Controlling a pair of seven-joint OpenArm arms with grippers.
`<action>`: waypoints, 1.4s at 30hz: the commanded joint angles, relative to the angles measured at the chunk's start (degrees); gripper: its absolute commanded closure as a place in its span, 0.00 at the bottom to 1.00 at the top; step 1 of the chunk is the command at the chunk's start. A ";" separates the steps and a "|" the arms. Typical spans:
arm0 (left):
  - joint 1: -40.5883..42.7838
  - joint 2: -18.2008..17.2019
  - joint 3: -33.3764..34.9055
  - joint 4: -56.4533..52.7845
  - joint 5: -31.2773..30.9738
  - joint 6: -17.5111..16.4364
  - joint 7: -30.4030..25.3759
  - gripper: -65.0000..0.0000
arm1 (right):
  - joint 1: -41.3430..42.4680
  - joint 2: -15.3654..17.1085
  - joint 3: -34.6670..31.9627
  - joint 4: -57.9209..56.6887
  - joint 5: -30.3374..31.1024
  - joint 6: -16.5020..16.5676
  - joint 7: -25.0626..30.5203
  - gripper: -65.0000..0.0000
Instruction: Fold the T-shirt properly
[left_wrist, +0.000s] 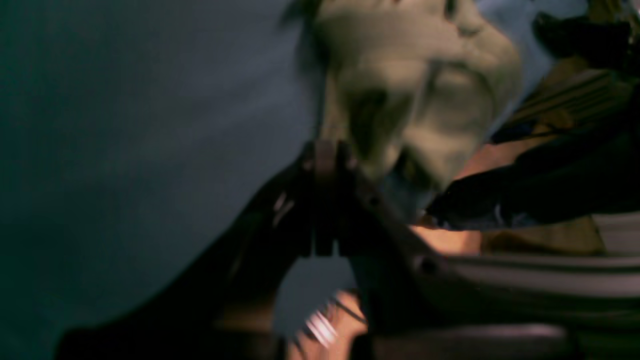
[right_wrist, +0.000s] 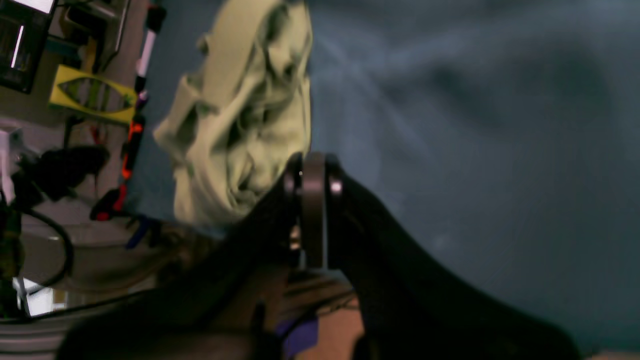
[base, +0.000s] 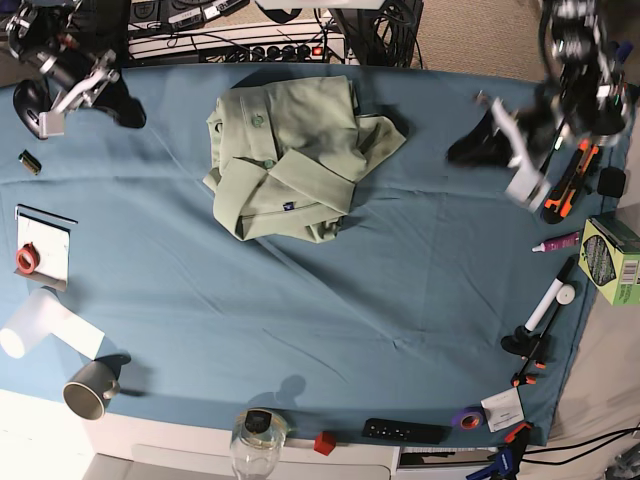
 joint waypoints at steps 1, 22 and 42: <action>2.49 -0.66 -1.73 0.72 -1.31 -0.28 -0.66 1.00 | -1.70 0.72 0.39 0.72 1.26 0.10 0.82 0.99; 11.43 -3.02 -2.43 -41.07 -6.40 -0.28 -8.15 1.00 | 2.36 1.38 -11.61 -37.20 -7.87 0.10 3.28 0.99; -9.05 4.66 16.15 -71.71 44.74 27.26 -54.58 1.00 | 20.92 -1.62 -22.01 -71.30 -79.30 -30.91 70.73 0.99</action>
